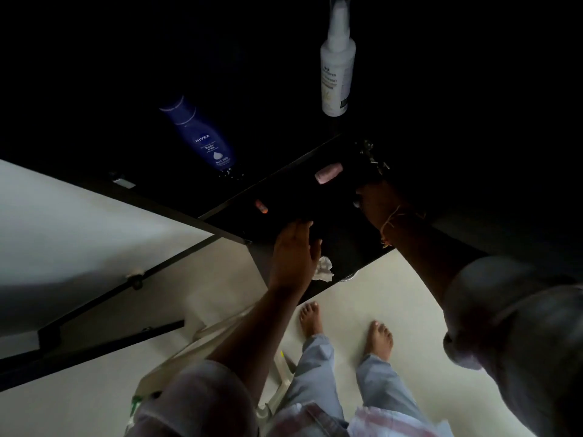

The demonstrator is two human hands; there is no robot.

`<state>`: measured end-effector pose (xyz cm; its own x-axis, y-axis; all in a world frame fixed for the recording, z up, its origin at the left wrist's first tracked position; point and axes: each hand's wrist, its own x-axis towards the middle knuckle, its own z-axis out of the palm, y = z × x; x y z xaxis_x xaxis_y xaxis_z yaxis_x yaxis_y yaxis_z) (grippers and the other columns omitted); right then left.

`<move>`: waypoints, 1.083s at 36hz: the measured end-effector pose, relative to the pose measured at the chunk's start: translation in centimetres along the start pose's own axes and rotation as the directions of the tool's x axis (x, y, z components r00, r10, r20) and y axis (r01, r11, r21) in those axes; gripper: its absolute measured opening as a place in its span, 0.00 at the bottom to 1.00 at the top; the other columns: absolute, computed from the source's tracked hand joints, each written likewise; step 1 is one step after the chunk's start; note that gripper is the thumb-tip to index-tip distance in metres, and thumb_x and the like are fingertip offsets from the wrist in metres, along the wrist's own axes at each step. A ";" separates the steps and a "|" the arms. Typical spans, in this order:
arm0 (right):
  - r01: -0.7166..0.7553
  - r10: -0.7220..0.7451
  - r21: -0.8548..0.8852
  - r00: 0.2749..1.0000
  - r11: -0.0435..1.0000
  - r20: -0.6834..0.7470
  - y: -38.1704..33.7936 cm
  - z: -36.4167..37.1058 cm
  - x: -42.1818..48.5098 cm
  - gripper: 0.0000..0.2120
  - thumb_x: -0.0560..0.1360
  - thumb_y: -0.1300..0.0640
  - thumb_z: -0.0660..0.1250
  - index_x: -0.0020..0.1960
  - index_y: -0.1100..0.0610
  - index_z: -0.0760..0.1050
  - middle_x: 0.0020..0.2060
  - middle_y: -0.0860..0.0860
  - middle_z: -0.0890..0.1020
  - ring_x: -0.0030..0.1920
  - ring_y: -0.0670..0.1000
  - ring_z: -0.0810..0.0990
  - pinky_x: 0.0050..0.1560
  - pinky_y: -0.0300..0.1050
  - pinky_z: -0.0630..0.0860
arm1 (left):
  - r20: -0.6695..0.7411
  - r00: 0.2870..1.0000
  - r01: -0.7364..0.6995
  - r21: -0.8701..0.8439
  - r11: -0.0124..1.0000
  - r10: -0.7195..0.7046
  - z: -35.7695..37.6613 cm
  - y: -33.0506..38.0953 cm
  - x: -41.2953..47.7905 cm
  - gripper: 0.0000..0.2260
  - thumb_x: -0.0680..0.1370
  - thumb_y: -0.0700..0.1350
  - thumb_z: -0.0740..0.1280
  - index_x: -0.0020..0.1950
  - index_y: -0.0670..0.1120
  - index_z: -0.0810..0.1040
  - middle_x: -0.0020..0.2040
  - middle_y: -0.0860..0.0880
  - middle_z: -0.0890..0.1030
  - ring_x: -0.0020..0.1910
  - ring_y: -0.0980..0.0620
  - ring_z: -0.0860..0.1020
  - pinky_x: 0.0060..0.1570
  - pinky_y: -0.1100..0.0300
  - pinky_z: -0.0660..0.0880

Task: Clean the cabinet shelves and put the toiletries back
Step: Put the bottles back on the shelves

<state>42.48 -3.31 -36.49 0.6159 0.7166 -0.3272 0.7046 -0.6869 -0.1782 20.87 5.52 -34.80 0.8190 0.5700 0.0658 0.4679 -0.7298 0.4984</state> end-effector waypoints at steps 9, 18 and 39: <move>-0.062 0.089 0.516 0.996 0.855 -0.027 -1.4 -2.7 -3.6 0.11 0.74 0.51 0.70 0.52 0.57 0.81 0.47 0.53 0.85 0.50 0.53 0.83 0.55 0.51 0.78 | 0.026 0.998 0.055 -0.012 0.998 -0.055 -2.1 0.6 -0.1 0.18 0.78 0.51 0.63 0.65 0.45 0.74 0.60 0.46 0.77 0.61 0.50 0.76 0.58 0.53 0.76; 0.115 0.161 0.808 0.955 0.578 -0.250 -5.8 -11.0 -11.1 0.06 0.73 0.52 0.72 0.49 0.48 0.79 0.43 0.41 0.84 0.47 0.38 0.82 0.54 0.36 0.77 | -0.062 0.985 0.154 -0.126 0.980 -0.162 -7.8 4.1 1.0 0.18 0.79 0.46 0.66 0.67 0.42 0.73 0.64 0.43 0.76 0.68 0.46 0.70 0.61 0.62 0.66; 0.284 -0.035 0.616 0.923 0.735 -0.384 -13.2 -20.3 -3.3 0.11 0.76 0.54 0.67 0.58 0.53 0.79 0.46 0.46 0.85 0.48 0.44 0.82 0.52 0.38 0.75 | -0.175 0.964 0.162 -0.197 0.967 -0.198 -11.4 4.9 2.0 0.19 0.78 0.49 0.67 0.67 0.44 0.73 0.62 0.45 0.76 0.62 0.51 0.75 0.57 0.63 0.73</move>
<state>38.27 5.87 -14.25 0.6788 0.7318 0.0608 0.4760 -0.3754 -0.7953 21.01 7.42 -22.40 0.6393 0.7601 0.1164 0.5201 -0.5389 0.6627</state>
